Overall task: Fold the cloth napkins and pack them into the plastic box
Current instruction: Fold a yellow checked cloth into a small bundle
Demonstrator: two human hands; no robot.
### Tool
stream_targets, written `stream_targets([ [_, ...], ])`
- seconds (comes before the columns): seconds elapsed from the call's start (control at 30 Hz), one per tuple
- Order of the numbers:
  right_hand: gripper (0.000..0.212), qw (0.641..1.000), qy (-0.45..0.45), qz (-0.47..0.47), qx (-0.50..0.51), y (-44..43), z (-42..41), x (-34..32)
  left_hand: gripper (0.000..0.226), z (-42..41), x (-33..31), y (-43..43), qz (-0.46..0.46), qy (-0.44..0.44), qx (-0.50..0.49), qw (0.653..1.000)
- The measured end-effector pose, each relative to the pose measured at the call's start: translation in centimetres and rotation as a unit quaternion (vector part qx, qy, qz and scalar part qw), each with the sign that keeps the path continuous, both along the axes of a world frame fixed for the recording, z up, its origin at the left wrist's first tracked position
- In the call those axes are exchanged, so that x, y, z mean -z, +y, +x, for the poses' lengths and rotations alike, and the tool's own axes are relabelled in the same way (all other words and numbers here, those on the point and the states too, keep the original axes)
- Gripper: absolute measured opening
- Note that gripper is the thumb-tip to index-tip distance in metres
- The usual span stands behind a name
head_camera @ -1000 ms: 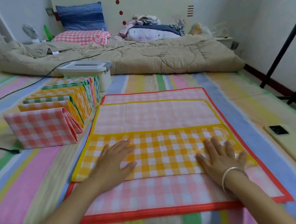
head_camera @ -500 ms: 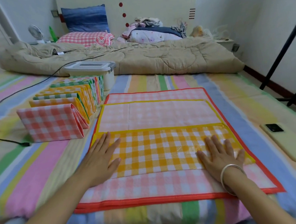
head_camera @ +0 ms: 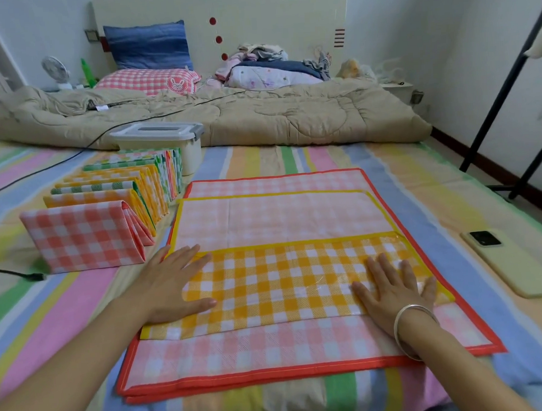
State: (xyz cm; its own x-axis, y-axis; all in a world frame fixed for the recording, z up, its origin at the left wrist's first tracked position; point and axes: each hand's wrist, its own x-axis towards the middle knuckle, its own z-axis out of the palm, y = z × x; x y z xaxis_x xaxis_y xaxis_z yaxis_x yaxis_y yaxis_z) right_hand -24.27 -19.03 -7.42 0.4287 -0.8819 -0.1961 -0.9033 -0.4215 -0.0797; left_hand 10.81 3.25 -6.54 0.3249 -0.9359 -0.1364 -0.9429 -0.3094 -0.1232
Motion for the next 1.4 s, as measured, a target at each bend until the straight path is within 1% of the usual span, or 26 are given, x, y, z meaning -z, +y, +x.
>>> stream_targets([
  [0.13,0.073,1.000,0.005,-0.005,0.001,0.1,-0.1,0.0,0.112,-0.3,-0.2,0.2,-0.015,0.006,-0.003,1.000],
  [0.33,0.073,1.000,0.003,-0.003,0.000,0.1,-0.1,0.1,0.109,-0.2,-0.2,0.2,-0.014,-0.005,-0.005,1.000],
  [0.4,0.073,1.000,0.004,0.001,0.000,0.1,-0.1,0.0,0.105,-0.3,-0.2,0.3,-0.014,0.002,-0.007,1.000],
  [0.43,0.073,1.000,0.004,0.004,0.000,0.2,-0.1,0.0,0.099,-0.6,-0.3,0.3,-0.024,0.011,-0.008,1.000],
  [0.5,0.073,1.000,0.005,0.010,0.001,0.2,0.0,0.1,0.084,-2.0,-1.1,0.0,-0.065,0.034,0.019,0.997],
  [0.57,0.073,1.000,0.005,0.017,0.002,0.1,0.0,0.1,0.087,-4.8,-2.3,-0.9,-0.087,0.064,0.078,0.991],
  [0.63,0.074,1.000,0.009,0.027,0.001,0.0,0.1,-0.2,0.089,-8.3,-3.1,-2.1,-0.076,0.079,0.136,0.985],
  [0.7,0.075,0.999,0.012,0.042,0.009,-0.3,0.3,-1.1,0.078,-10.8,-2.9,-3.5,-0.084,0.112,0.166,0.976],
  [0.77,0.076,0.999,0.012,0.045,0.022,-0.7,0.9,-2.5,0.055,-12.2,-2.3,-5.1,-0.100,0.160,0.149,0.971],
  [0.8,0.077,0.999,0.010,0.030,0.023,-1.0,1.4,-3.2,0.046,-12.6,-1.9,-5.9,-0.112,0.168,0.134,0.970],
  [0.83,0.077,1.000,0.003,0.007,0.019,-1.3,2.2,-3.9,0.044,-13.0,-1.7,-6.8,-0.125,0.160,0.118,0.972],
  [0.93,0.074,0.997,-0.039,-0.049,-0.036,-2.5,5.9,-5.3,0.072,-13.6,-0.7,-8.8,-0.138,0.113,0.090,0.980],
  [0.97,0.073,0.995,-0.043,-0.058,-0.063,-3.1,7.5,-5.5,0.074,-13.6,-0.3,-9.4,-0.147,0.102,0.092,0.980],
  [1.1,0.065,0.985,-0.026,-0.056,-0.158,-6.6,14.5,-5.3,0.056,-12.9,0.8,-10.3,-0.220,0.075,0.130,0.964],
  [1.2,0.060,0.979,0.001,-0.052,-0.199,-9.7,18.7,-4.6,0.055,-12.6,2.0,-10.4,-0.222,0.104,0.146,0.958],
  [1.3,0.069,0.972,0.062,-0.061,-0.219,-11.9,21.7,-4.4,0.055,-12.6,2.8,-10.2,-0.233,0.132,0.145,0.952],
  [1.33,0.069,0.970,0.076,-0.067,-0.221,-12.3,22.4,-4.4,0.056,-12.6,3.0,-10.1,-0.234,0.137,0.142,0.952],
  [1.4,0.062,0.970,0.081,-0.070,-0.219,-12.7,23.5,-4.5,0.056,-12.6,3.1,-10.0,-0.238,0.139,0.141,0.951],
])
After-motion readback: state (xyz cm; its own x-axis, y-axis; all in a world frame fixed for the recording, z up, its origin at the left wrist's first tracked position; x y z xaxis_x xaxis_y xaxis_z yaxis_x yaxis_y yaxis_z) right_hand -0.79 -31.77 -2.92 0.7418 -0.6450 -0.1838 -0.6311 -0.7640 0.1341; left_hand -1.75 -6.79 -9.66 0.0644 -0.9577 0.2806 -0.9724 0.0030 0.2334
